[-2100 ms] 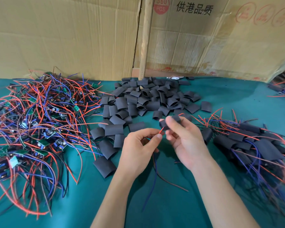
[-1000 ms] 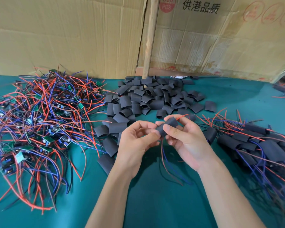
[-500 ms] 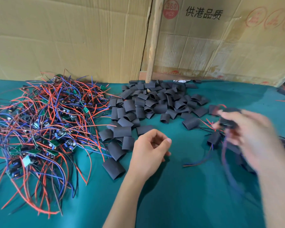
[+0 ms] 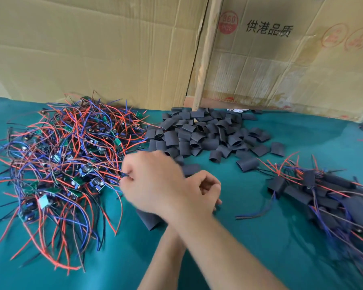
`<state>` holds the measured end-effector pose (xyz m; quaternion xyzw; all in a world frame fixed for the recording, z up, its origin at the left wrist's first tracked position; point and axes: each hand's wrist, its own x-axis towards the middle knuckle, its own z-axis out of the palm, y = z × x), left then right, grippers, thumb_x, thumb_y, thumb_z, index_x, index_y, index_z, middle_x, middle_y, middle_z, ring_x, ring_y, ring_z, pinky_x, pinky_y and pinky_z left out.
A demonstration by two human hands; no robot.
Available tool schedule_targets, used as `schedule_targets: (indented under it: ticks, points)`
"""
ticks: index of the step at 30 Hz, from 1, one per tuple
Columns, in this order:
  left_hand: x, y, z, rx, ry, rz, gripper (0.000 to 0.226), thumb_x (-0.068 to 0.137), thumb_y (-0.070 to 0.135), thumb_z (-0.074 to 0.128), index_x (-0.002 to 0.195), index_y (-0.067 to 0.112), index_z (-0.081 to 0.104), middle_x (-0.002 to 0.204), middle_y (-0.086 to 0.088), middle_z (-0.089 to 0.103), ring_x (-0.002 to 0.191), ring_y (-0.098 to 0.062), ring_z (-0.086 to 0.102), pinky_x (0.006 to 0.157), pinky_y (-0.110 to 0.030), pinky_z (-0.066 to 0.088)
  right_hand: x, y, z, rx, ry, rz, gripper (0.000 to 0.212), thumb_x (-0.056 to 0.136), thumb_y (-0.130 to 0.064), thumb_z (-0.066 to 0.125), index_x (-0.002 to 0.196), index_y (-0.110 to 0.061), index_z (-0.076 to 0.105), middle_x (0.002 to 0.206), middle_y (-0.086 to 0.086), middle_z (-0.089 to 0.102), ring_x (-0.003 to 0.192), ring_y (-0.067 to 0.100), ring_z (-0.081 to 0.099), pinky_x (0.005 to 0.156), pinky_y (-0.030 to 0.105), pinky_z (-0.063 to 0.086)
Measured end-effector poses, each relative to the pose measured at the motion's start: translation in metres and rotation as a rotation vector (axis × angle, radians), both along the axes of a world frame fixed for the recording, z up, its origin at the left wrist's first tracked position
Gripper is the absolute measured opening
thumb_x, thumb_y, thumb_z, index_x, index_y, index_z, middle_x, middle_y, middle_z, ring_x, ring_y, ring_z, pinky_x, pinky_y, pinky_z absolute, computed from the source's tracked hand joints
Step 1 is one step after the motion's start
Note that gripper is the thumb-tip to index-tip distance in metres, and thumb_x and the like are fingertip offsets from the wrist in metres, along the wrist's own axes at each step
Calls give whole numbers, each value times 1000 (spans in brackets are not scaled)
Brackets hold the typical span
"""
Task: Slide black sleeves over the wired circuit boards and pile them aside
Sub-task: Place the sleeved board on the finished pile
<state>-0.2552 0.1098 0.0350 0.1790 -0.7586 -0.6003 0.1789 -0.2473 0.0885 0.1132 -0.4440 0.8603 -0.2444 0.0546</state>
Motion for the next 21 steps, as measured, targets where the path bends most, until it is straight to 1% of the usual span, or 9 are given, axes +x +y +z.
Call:
schedule_targets:
  ticks: [4, 6, 8, 10, 13, 15, 17, 19, 21]
  points:
    - [0, -1, -2, 63, 8, -12, 16, 96, 4, 64, 86, 14, 70, 74, -5, 71, 59, -14, 67, 60, -32, 59, 7, -61, -35, 95, 48, -25, 54, 90, -21, 73, 133, -4, 44, 124, 19, 51, 110, 40, 56, 72, 43, 42]
    - [0, -5, -3, 97, 22, -11, 16, 97, 3, 63, 88, 13, 70, 78, -9, 73, 63, -16, 69, 63, -33, 61, 4, -71, -43, 84, 67, -70, 66, 87, -17, 76, 141, -1, 41, 127, 22, 54, 110, 41, 59, 70, 42, 42]
    - [1, -7, -3, 120, 30, -3, 16, 98, 1, 62, 90, 12, 70, 80, -11, 73, 65, -17, 70, 65, -33, 61, 4, -74, -42, 27, 92, -79, 54, 84, -11, 76, 131, -1, 50, 107, 18, 65, 98, 39, 66, 63, 39, 39]
    - [1, -6, -2, 137, 26, -13, 15, 98, 1, 62, 90, 12, 70, 81, -11, 73, 66, -17, 70, 65, -34, 61, 4, -73, -39, -59, 102, -98, 25, 85, -9, 76, 102, -8, 58, 75, 7, 55, 79, 36, 61, 59, 37, 36]
    - [-1, -6, -1, 156, 22, -14, 16, 97, 1, 62, 90, 11, 70, 78, -9, 73, 63, -16, 69, 64, -33, 60, 0, -72, -38, -103, 46, -155, 37, 87, -10, 74, 72, -17, 42, 62, 0, 32, 66, 31, 41, 54, 31, 29]
    - [-1, -5, -1, 161, 15, -9, 18, 97, 0, 61, 88, 13, 70, 76, -7, 72, 62, -16, 68, 63, -31, 59, -2, -72, -38, -90, -6, -173, 38, 88, -13, 75, 71, -17, 41, 65, 0, 38, 66, 30, 43, 51, 29, 25]
    - [-1, -3, -1, 146, 11, -2, 19, 97, 0, 62, 87, 14, 70, 74, -6, 71, 61, -17, 67, 61, -30, 59, -1, -72, -37, -110, -68, -190, 25, 90, -18, 74, 91, -13, 50, 78, 5, 54, 72, 32, 49, 56, 34, 32]
    - [0, -3, 0, 139, 12, 2, 18, 97, 0, 62, 88, 12, 70, 76, -9, 72, 63, -19, 68, 62, -31, 59, -1, -72, -37, -97, -114, -203, 33, 93, -25, 73, 112, -11, 49, 97, 12, 65, 83, 36, 59, 63, 38, 35]
    - [0, -4, 0, 136, 11, 4, 17, 97, -1, 61, 89, 11, 70, 79, -11, 72, 65, -20, 69, 63, -32, 59, -3, -75, -39, -88, -154, -208, 26, 95, -29, 71, 99, -13, 52, 92, 11, 62, 87, 38, 62, 65, 39, 38]
